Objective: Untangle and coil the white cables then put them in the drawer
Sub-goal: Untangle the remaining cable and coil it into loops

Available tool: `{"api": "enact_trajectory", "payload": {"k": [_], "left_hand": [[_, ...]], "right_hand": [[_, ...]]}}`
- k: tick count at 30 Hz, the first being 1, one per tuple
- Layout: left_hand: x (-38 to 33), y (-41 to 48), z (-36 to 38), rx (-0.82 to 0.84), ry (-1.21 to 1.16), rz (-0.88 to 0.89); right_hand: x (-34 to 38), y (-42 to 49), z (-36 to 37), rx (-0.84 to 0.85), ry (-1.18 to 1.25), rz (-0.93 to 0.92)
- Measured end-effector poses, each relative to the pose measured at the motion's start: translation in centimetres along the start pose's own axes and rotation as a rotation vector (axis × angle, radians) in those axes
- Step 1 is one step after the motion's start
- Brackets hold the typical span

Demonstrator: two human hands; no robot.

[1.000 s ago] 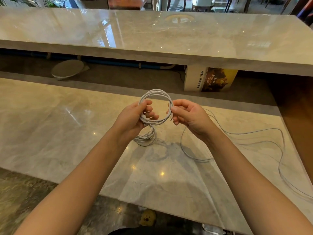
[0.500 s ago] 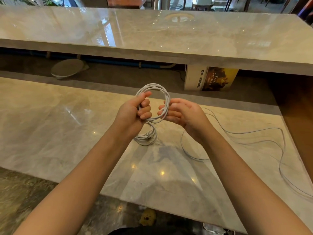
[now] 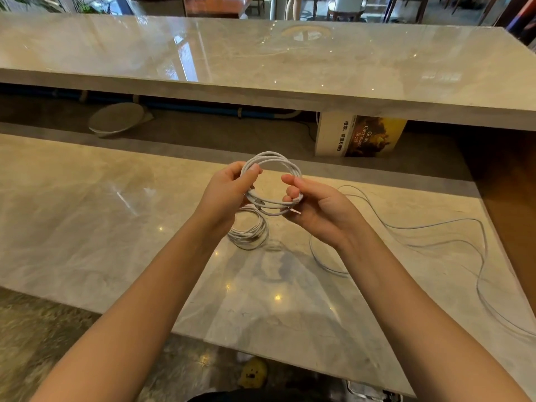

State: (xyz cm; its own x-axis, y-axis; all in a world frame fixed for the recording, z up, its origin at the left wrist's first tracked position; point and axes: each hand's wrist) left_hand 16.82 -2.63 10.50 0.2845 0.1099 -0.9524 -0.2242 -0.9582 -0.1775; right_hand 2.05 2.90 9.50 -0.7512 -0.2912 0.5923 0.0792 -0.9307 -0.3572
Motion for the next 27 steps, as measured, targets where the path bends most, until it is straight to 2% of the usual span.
{"api": "enact_trajectory", "payload": {"k": [4,9,11,17,27], "left_hand": [[0.4,0.1,0.4,0.04,-0.055,-0.036],[0.9,-0.1,-0.3,0.334,-0.361,-0.218],[1.3,-0.1,-0.6,0.382,-0.375,-0.225],[1.9,-0.1,-0.5,0.353,-0.387,-0.237],[1.9,0.6,-0.2,0.297,-0.433,-0.213]], "right_hand": [[-0.5,0.2,-0.2,0.008,0.029,-0.003],[-0.7,0.9,-0.8,-0.138,0.033,-0.072],[-0.7,0.9,-1.0,-0.176,0.064,-0.059],[-0.7,0.7,-1.5,-0.156,0.069,-0.017],[0.1,0.5,-1.9,-0.182,-0.346,-0.077]]}}
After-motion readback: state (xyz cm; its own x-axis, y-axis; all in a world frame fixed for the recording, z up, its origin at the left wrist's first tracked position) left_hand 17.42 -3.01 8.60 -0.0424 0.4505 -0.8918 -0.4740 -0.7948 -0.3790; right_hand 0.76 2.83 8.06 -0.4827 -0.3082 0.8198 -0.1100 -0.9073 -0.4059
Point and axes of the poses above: each hand's wrist, its own y-axis towards the middle knuckle, its own z-axis out of the palm, x = y × z, and after that the axes turned 7 degrees about y, right-handed
